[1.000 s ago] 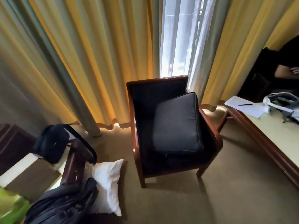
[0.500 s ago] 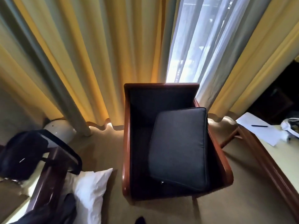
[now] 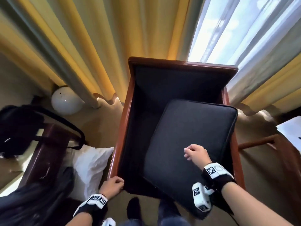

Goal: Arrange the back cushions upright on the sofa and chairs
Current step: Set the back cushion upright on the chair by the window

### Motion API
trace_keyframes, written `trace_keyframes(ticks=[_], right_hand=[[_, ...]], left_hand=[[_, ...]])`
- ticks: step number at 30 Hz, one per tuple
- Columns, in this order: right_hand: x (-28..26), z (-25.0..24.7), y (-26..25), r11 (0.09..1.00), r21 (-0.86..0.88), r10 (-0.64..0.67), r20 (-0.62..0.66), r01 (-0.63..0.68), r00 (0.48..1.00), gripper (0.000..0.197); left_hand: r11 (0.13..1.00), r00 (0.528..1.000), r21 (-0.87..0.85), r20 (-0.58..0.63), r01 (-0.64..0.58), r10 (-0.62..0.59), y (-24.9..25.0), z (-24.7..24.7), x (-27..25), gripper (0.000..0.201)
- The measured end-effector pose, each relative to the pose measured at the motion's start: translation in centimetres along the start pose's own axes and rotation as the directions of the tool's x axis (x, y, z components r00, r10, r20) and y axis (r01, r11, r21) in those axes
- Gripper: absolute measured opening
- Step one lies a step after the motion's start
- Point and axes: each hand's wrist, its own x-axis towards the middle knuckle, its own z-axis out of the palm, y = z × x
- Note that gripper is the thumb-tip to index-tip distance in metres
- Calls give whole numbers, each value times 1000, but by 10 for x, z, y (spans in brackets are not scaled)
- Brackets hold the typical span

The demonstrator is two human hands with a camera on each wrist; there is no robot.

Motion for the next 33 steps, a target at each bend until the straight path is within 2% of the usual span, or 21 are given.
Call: trace_keyframes(ticks=[3, 7, 8, 11, 14, 16, 20, 22, 24, 26, 29, 30, 33], right_hand=[[60, -22, -33, 999, -5, -51, -7, 51, 999, 24], [131, -37, -68, 993, -65, -95, -7, 94, 995, 19], [146, -39, -75, 990, -94, -109, -14, 107, 994, 18], [196, -40, -89, 969, -214, -136, -56, 121, 989, 24], [238, -40, -95, 904, -408, -187, -112, 127, 976, 45], [258, -44, -93, 844, -530, -176, -119, 87, 977, 56], [282, -45, -80, 699, -715, -94, -79, 9, 992, 67], [285, -42, -74, 614, -789, -119, -74, 15, 990, 74], [284, -40, -73, 572, -819, -160, -74, 32, 984, 80], [280, -40, -74, 579, -815, -175, -85, 33, 981, 83], [271, -41, -79, 597, -802, -193, -114, 24, 975, 85], [267, -42, -81, 607, -794, -205, -131, 21, 970, 85], [251, -52, -91, 658, -753, -233, -193, 8, 953, 80]], left_hand=[[997, 997, 16, -17, 71, -70, 43, 15, 8, 18], [991, 991, -30, -47, 127, -128, 78, 45, 34, 5], [986, 985, -56, -68, 155, -159, 83, 54, 43, 15], [940, 949, -215, -113, 264, -293, 87, 82, 71, 67], [836, 904, -404, -48, 372, -425, 84, 104, 90, 120], [781, 896, -480, 27, 400, -443, 80, 113, 101, 143], [680, 870, -570, 138, 461, -474, 70, 123, 115, 131], [636, 870, -615, 184, 465, -458, 64, 128, 117, 118], [633, 877, -628, 185, 453, -445, 63, 129, 117, 103], [631, 881, -638, 175, 442, -440, 61, 127, 115, 99], [598, 884, -676, 186, 432, -428, 67, 118, 111, 124], [598, 889, -685, 170, 416, -425, 71, 114, 110, 125], [600, 893, -714, 81, 361, -442, 89, 97, 98, 107]])
